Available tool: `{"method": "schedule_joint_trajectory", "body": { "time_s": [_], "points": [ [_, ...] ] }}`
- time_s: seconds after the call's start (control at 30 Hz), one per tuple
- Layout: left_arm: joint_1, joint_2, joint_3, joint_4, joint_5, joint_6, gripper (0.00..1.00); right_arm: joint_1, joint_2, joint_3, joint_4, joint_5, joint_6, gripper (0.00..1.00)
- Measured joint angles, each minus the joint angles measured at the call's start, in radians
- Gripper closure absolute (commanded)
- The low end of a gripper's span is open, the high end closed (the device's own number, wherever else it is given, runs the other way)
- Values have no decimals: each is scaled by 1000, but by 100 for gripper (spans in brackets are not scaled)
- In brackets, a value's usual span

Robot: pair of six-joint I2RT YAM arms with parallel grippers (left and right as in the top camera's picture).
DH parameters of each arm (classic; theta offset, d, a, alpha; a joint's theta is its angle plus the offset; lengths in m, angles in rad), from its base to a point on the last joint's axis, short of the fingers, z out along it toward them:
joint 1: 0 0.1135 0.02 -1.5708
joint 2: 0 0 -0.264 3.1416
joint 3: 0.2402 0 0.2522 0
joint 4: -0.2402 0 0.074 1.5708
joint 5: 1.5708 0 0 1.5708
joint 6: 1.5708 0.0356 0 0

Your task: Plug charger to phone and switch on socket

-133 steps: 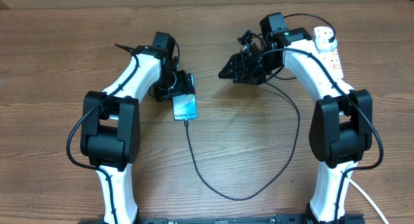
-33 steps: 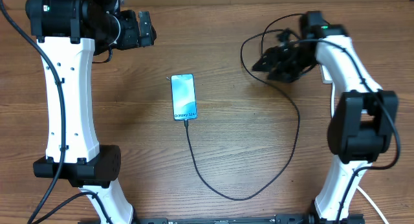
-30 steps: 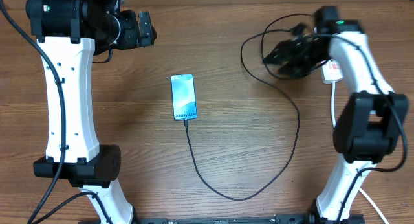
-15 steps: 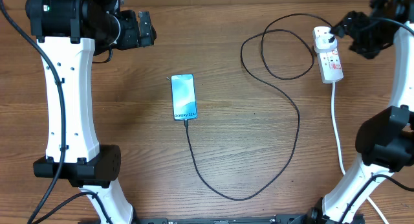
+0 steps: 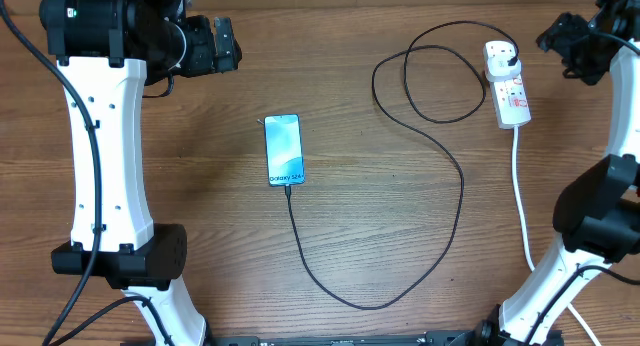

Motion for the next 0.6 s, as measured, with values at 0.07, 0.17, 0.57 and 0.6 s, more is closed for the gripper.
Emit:
{"method": "schedule_joint_trajectory", "body": {
  "time_s": [0.07,0.17,0.57,0.6],
  "points": [
    [0,0,0,0,0,0,0,0,23,-8,4,22,3,24],
    [0,0,0,0,0,0,0,0,51,-13,6,41,7,24],
    [0,0,0,0,0,0,1,0,174,-16,54,80,36,23],
    [0,0,0,0,0,0,0,0,178,-16,56,88,36,23]
  ]
}}
